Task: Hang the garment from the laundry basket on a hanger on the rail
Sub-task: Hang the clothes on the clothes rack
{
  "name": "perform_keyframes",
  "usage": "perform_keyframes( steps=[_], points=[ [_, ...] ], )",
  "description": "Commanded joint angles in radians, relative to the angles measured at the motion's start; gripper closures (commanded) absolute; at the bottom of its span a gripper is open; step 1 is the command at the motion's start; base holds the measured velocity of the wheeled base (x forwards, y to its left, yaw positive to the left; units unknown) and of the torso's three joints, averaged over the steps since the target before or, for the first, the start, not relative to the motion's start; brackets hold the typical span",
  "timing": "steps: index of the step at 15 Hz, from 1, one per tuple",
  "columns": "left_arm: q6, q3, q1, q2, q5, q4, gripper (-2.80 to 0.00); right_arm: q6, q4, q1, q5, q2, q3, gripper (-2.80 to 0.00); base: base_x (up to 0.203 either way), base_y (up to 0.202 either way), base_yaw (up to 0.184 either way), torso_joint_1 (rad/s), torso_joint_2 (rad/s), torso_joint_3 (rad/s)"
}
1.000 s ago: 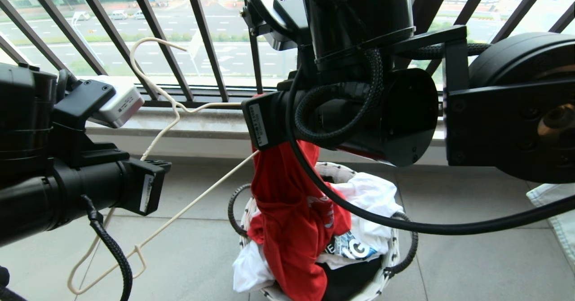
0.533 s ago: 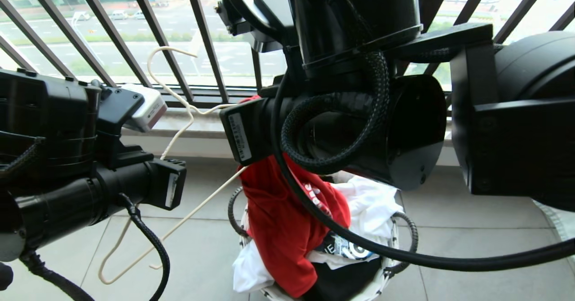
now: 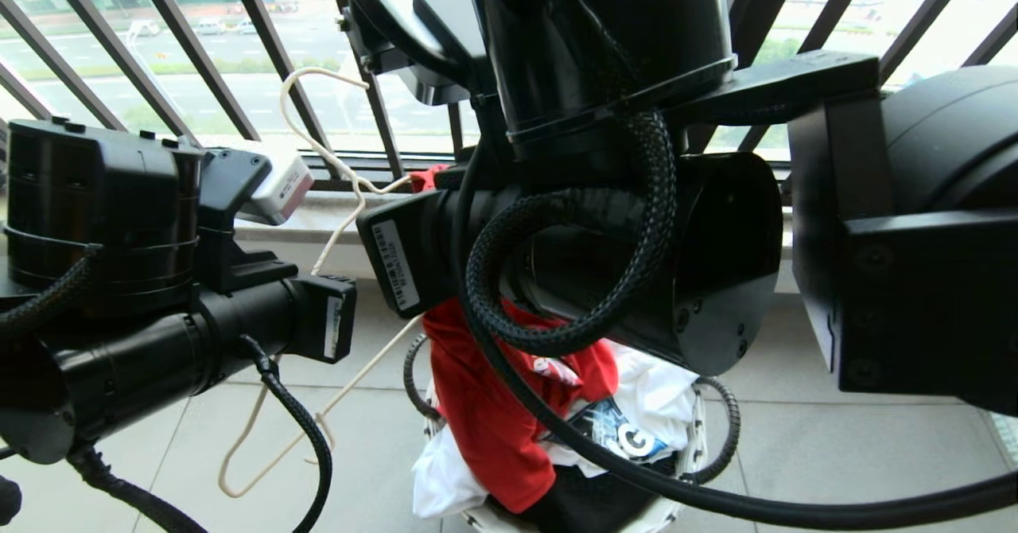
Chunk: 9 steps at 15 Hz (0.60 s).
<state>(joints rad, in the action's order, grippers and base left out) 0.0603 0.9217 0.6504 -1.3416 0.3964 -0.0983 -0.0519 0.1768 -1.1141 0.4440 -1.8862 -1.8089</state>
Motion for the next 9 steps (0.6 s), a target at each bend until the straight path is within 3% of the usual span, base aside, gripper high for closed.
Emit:
perform_keyframes(
  steps=[1,5,9],
  points=[
    [0.006,-0.004,0.006,-0.019,0.002,-0.026,0.00,0.000,0.001,-0.013,0.002,-0.004,0.000,0.00,0.000,0.000,0.000,0.000,0.00,0.000],
    [0.042,-0.003,0.006,-0.033,0.001,-0.030,0.00,0.000,0.003,-0.024,0.002,-0.002,0.001,0.00,0.000,0.000,0.000,0.000,0.00,0.000],
    [0.040,-0.070,0.020,-0.023,-0.031,-0.156,0.00,0.001,0.001,-0.019,0.007,-0.002,-0.001,0.00,0.000,0.000,0.000,0.000,0.00,0.000]
  ],
)
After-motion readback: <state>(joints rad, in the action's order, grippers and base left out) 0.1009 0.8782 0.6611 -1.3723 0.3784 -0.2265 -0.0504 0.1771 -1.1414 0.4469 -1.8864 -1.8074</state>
